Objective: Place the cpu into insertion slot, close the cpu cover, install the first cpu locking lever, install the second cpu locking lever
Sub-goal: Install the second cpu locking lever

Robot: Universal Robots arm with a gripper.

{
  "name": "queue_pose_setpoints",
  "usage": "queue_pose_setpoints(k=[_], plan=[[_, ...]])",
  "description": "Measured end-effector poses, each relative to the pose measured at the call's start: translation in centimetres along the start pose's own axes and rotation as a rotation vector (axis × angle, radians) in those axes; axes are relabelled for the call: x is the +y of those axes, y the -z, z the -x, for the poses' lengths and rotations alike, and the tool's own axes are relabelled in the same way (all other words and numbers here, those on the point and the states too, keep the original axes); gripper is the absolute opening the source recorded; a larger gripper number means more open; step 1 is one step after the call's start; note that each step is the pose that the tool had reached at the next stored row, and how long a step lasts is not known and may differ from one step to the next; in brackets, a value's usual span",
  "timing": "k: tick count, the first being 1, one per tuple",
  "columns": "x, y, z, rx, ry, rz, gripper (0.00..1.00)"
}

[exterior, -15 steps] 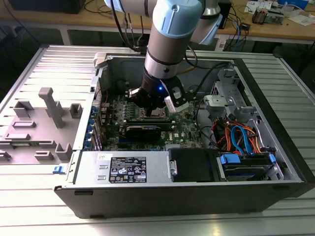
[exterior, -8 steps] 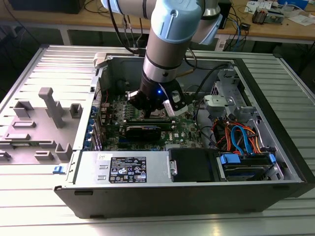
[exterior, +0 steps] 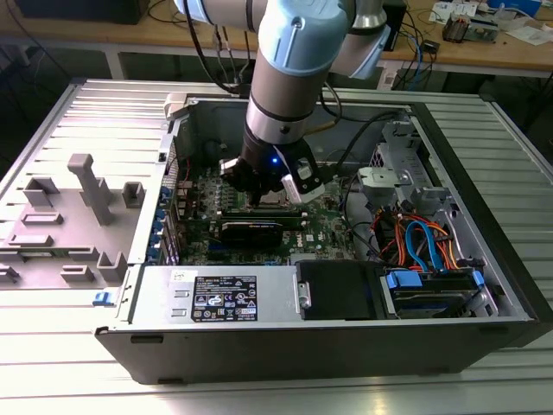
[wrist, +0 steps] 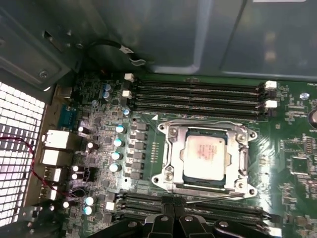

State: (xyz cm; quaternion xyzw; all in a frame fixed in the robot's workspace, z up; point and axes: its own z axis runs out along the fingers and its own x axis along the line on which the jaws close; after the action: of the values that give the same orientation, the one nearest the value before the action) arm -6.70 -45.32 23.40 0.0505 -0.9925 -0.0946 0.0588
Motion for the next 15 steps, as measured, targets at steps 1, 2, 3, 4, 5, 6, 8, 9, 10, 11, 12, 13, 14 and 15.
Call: queue_pose_setpoints(k=[1,2,3,4,5,6,8,9,10,11,12,13,14,15], plan=[[-0.01,-0.12,-0.14,-0.0001,0.0,0.0014,0.11],[-0.02,-0.32,-0.28,-0.0004,0.001,0.0053,0.11],[-0.04,-0.51,-0.29,-0.0009,0.001,0.0088,0.11],[-0.06,-0.64,-0.31,-0.001,0.001,0.011,0.11],[-0.06,-0.72,-0.31,-0.0011,0.002,0.0141,0.11],[-0.05,-0.85,-0.3,-0.0016,0.003,0.0198,0.11],[-0.03,-1.07,-0.31,-0.0025,0.003,0.0262,0.11],[-0.05,-1.23,-0.33,-0.0027,0.004,0.0279,0.11],[-0.08,-1.4,-0.37,-0.0026,0.004,0.0287,0.11],[-0.11,-1.65,-0.45,-0.0025,0.005,0.0298,0.11],[-0.11,-1.96,-0.66,-0.0023,0.008,0.0325,0.11],[-0.1,-2.12,-0.76,-0.0023,0.009,0.0352,0.11],[-0.09,-2.22,-0.79,-0.0024,0.01,0.0379,0.11],[-0.08,-2.38,-0.79,-0.0027,0.011,0.0425,0.11]])
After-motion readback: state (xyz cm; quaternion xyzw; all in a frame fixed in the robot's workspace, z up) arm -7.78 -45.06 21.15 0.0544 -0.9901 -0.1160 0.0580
